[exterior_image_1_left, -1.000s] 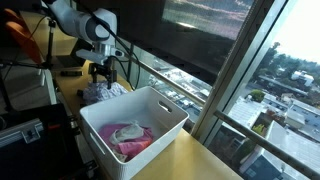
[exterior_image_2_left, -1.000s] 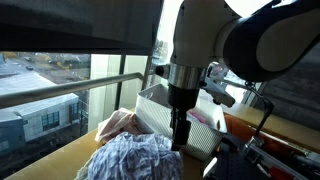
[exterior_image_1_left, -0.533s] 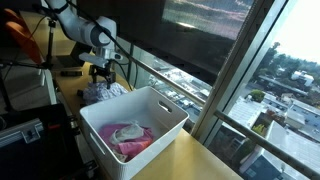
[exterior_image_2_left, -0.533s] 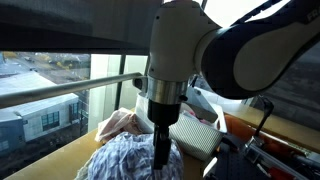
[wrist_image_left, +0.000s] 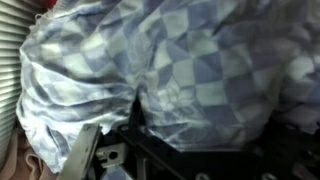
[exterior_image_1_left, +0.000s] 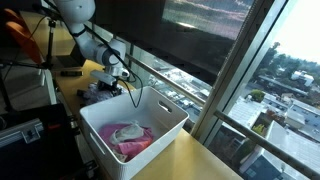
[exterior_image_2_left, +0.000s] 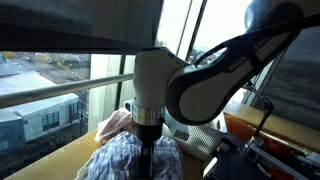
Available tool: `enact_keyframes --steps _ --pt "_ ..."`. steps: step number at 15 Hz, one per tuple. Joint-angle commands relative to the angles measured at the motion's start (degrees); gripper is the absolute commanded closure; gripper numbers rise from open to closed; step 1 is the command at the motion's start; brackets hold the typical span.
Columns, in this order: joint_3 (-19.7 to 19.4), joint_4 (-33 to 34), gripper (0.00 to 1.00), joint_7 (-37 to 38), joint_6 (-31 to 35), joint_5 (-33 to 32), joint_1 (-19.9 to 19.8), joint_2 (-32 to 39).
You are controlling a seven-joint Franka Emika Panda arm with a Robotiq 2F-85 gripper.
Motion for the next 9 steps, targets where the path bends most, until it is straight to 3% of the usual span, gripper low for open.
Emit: enact_keyframes --steps 1,2,3,9 --pt "-0.2 2.2 0.0 -0.4 0.7 0.8 -0.1 4.8" --pt "-0.2 1.9 0.25 -0.3 0.6 1.0 -0.2 5.0" --pt "-0.3 1.6 0.26 -0.4 0.5 0.7 -0.1 4.9" --pt "-0.4 -4.7 0.7 -0.9 -1.7 1.4 -2.6 -5.0"
